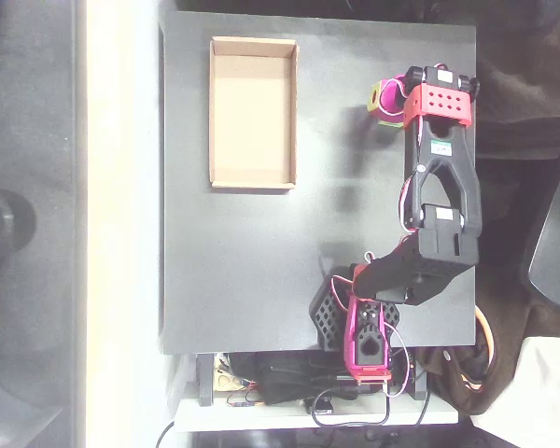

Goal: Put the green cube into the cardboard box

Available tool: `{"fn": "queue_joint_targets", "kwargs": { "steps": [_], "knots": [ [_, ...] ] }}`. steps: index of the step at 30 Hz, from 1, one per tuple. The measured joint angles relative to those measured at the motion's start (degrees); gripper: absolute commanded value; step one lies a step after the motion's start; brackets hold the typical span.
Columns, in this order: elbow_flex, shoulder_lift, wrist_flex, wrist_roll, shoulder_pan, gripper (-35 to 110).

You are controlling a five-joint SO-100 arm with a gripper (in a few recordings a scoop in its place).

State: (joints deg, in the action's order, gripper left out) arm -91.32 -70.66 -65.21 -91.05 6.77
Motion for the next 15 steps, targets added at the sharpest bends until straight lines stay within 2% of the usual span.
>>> {"fn": "queue_joint_targets", "kwargs": {
  "steps": [11, 15],
  "knots": [
    [-0.09, -0.97, 0.0, 0.0, 1.76, 15],
    [-0.09, -6.5, -0.09, 0.0, 2.02, 15]
  ]
}}
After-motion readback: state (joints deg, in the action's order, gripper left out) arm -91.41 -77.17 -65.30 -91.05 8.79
